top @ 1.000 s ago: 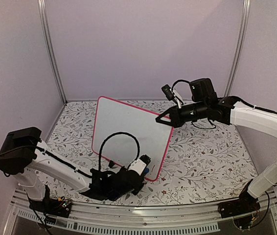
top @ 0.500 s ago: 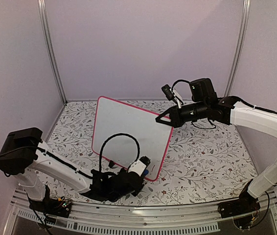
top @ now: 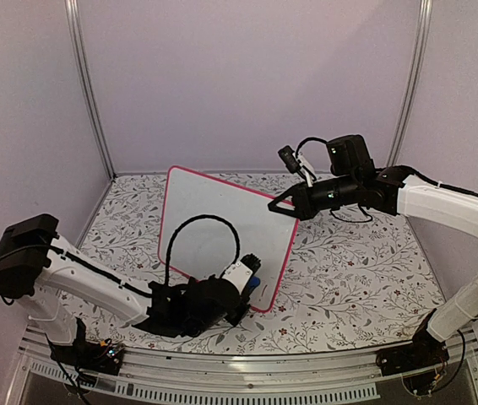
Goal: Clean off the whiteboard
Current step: Erase the center of the whiteboard.
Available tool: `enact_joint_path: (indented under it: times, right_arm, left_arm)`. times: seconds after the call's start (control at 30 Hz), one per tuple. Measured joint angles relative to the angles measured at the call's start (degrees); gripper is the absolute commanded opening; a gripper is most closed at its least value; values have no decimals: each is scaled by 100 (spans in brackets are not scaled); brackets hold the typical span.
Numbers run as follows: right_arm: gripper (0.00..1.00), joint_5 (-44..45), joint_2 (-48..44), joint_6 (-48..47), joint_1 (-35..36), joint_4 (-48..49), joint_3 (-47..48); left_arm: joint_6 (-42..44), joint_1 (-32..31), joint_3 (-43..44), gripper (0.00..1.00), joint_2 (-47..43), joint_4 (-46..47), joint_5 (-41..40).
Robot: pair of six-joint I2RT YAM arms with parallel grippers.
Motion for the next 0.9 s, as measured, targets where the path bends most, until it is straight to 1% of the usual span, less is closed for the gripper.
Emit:
enact_joint_path:
  times: [0.2, 0.37, 0.9]
  right_arm:
    - [0, -2, 0, -4, 4, 2, 0]
    - [0, -2, 0, -4, 7, 2, 0]
    - [0, 0, 0, -2, 7, 2, 0]
  left_arm:
    - [240, 44, 190, 0, -142, 146, -2]
    - [256, 35, 219, 0, -170, 144, 68]
    - [-197, -114, 212, 0, 186, -122, 179]
